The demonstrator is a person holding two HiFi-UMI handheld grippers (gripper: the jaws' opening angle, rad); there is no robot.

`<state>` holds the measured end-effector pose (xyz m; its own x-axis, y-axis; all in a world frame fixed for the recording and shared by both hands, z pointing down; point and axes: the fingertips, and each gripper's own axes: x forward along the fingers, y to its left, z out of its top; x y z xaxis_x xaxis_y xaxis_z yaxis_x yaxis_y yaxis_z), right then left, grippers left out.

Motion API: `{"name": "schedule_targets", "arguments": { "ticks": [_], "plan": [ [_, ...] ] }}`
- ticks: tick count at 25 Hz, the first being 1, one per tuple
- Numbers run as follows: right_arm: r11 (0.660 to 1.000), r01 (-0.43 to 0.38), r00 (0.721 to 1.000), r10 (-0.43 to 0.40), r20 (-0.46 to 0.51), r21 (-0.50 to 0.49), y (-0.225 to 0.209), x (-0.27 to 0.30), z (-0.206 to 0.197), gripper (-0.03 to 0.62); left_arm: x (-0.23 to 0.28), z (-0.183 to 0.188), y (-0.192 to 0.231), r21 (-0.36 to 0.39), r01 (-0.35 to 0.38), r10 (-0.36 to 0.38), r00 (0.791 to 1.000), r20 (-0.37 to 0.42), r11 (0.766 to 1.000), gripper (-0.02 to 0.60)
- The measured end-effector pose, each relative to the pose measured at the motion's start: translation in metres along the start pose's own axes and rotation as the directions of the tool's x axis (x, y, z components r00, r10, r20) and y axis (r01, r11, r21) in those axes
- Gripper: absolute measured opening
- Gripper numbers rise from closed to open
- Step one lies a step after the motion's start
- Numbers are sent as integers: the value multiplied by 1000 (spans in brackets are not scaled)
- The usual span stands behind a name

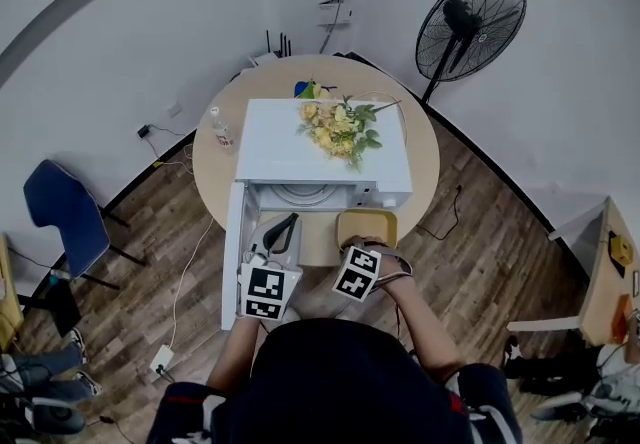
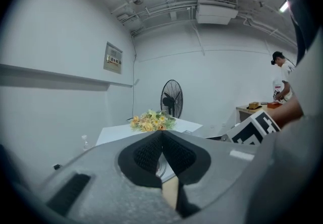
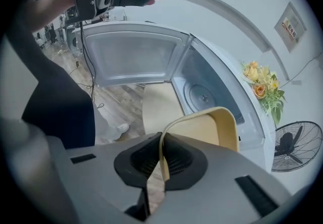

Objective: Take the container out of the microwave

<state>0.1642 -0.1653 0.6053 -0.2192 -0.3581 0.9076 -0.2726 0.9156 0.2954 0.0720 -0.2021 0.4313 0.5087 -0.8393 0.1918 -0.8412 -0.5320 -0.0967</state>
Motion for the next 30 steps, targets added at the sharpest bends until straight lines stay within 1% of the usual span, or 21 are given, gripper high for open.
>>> {"name": "schedule_targets", "arguments": {
  "ticks": [5, 10, 22, 30],
  "plan": [
    [1000, -22, 1000, 22, -5, 4, -2, -7, 6, 14, -3, 6, 6, -4, -8, 9, 999, 33, 1000, 12],
    [1000, -18, 1000, 18, -10, -8, -7, -11, 13, 15, -5, 12, 14, -4, -26, 26, 998, 61, 1000, 12],
    [998, -28, 1000, 28, -2, -59, -5, -15, 26, 14, -9, 8, 19, -8, -36, 37, 998, 58, 999, 12],
    [996, -42, 999, 42, -1, -74, 2, -15, 35, 14, -15, 7, 23, -16, -51, 52, 997, 60, 999, 12]
  ]
}}
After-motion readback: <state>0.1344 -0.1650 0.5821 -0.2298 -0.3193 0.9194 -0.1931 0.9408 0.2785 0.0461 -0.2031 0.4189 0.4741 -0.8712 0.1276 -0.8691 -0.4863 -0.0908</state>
